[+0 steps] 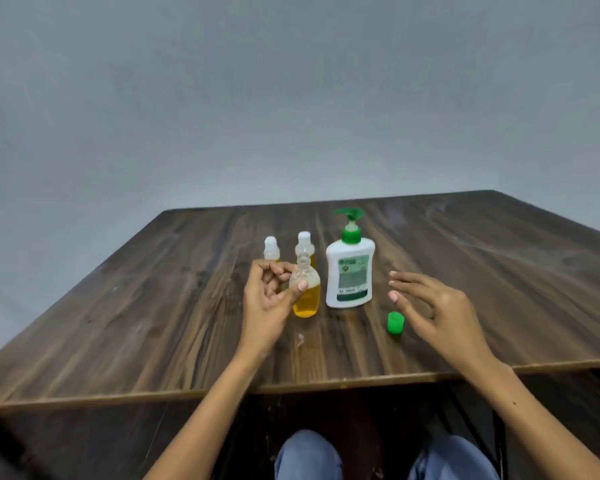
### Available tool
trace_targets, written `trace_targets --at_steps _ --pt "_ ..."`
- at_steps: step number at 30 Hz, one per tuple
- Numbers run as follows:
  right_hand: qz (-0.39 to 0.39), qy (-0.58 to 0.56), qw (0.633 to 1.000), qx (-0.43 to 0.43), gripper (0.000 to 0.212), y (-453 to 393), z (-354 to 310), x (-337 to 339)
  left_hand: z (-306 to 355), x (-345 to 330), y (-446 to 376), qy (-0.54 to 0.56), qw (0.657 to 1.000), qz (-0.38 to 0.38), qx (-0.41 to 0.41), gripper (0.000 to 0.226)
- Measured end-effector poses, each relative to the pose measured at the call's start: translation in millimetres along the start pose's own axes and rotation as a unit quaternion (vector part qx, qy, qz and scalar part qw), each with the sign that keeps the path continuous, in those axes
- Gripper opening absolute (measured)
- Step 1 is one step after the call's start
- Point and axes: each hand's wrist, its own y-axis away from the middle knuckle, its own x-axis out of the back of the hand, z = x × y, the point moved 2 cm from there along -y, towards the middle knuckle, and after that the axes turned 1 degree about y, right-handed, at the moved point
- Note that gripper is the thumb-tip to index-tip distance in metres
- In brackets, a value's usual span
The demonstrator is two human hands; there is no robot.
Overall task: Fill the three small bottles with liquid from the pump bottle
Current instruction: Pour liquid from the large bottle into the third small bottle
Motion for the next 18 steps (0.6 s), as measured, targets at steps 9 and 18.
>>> trace_targets --at_steps 9,18 --pt "-0.096 0.049 0.994 -0.006 0.025 15.8 5.7 -13.2 -13.1 11.4 22.2 0.010 0.998 -0.043 0.039 0.032" --pt "-0.102 0.111 0.987 -0.048 0.034 28.1 11.7 -18.1 -17.5 11.1 18.2 -0.038 0.993 -0.093 0.059 0.034"
